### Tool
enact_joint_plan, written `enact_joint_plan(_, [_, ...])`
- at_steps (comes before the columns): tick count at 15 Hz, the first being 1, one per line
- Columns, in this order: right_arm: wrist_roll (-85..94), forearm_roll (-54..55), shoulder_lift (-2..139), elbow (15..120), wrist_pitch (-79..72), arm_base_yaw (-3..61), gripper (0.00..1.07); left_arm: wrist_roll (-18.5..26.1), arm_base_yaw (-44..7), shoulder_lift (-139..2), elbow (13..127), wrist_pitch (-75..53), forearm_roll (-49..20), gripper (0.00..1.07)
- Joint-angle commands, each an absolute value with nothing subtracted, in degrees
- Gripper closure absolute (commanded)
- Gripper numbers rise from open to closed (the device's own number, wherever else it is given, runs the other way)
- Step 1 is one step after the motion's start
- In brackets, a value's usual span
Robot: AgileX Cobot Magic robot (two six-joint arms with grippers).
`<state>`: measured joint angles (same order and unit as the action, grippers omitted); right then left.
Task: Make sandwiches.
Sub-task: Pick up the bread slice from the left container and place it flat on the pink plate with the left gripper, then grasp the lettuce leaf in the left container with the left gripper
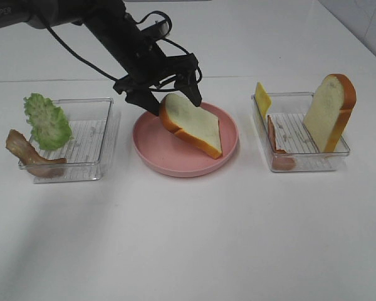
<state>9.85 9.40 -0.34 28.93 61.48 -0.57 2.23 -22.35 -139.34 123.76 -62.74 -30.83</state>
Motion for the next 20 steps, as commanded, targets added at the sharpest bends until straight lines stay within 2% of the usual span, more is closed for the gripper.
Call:
enact_joint_plan(1, [10.4,9.7,-1.1,28.8,61.0,-1.0,0.34,-0.8,-22.4,-139.1,129.5,-67.6,-24.4,0.23])
enact_joint_plan(4, [10.4,9.7,-1.1,28.8,61.0,-1.0,0.34,-4.9,-22.4,-139.1,136.7,-74.0,-16.3,0.23])
enact_joint_plan(8, [10.4,9.7,-1.1,28.8,61.0,-1.0,0.34,-6.4,-22.4,-136.2,138.7,-74.0,-10.9,0.23])
enact_joint_plan(11, [10.4,9.7,-1.1,28.8,61.0,-1.0,0.34,-7.2,-22.4,-132.5,138.1,-74.0,-2.8,0.23])
enact_joint_plan(13, [10.4,9.7,-1.1,28.8,61.0,-1.0,0.34,-8.1,-21.0,-129.1,135.4,-74.0,-2.1,0.23])
enact_joint_plan(20, [10.4,9.8,-1.1,28.8,61.0,-1.0,0.34,-8.4,-11.2,-118.3,121.1,-74.0,-2.3,0.23])
